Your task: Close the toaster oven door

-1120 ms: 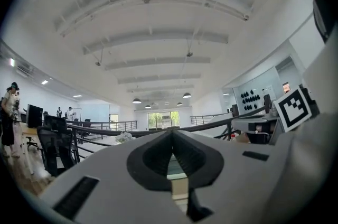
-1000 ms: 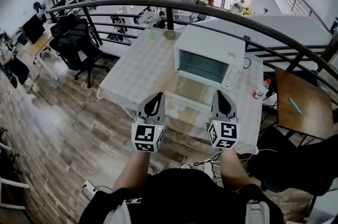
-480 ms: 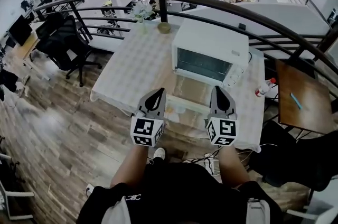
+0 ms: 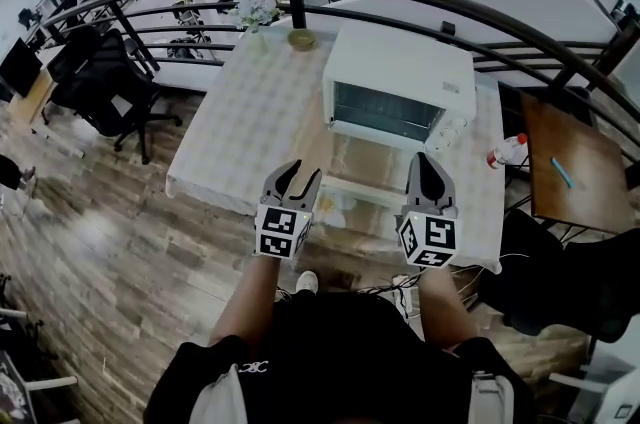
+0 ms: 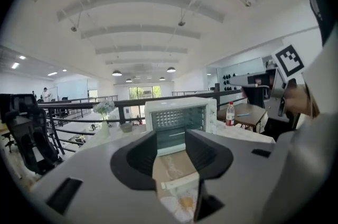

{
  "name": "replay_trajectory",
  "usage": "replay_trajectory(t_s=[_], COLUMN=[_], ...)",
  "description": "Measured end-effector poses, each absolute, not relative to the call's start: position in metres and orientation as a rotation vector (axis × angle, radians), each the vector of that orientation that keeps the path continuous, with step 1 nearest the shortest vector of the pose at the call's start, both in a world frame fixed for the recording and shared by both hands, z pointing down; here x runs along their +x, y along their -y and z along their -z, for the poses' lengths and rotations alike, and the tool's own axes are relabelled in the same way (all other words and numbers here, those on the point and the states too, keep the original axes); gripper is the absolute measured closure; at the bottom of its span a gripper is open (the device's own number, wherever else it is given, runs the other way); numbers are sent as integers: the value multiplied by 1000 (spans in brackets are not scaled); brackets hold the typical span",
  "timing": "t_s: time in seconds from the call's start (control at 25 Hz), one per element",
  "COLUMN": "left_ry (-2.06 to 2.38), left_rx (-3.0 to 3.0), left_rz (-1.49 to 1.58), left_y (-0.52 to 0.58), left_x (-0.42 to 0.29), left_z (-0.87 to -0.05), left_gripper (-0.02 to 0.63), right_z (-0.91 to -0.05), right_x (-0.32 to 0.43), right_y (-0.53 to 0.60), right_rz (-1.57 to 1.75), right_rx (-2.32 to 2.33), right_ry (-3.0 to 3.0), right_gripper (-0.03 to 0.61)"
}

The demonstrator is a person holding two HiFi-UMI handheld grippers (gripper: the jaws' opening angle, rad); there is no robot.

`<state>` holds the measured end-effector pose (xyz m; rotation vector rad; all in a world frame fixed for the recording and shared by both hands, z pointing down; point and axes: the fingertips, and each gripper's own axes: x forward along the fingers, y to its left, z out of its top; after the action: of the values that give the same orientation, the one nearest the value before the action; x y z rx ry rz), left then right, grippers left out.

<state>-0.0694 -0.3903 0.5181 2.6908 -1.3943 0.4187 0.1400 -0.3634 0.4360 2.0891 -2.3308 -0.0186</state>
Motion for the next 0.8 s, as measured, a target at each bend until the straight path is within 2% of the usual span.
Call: replay_trajectory(t_s=[0.36,0.8], left_ry=[1250,1038], left_rx=[2584,2434], left_rz=[-638,-772], left_y=[399,402], left_x=[-77,-76], left_z=[-615,-721], left_gripper=[451,453], right_z=[-446,-472], right_x=[134,163], right_y=[360,338], right_rz=[36,-50], right_rx=[2082,2188], right_ry=[2259,2058], right_gripper=[588,588])
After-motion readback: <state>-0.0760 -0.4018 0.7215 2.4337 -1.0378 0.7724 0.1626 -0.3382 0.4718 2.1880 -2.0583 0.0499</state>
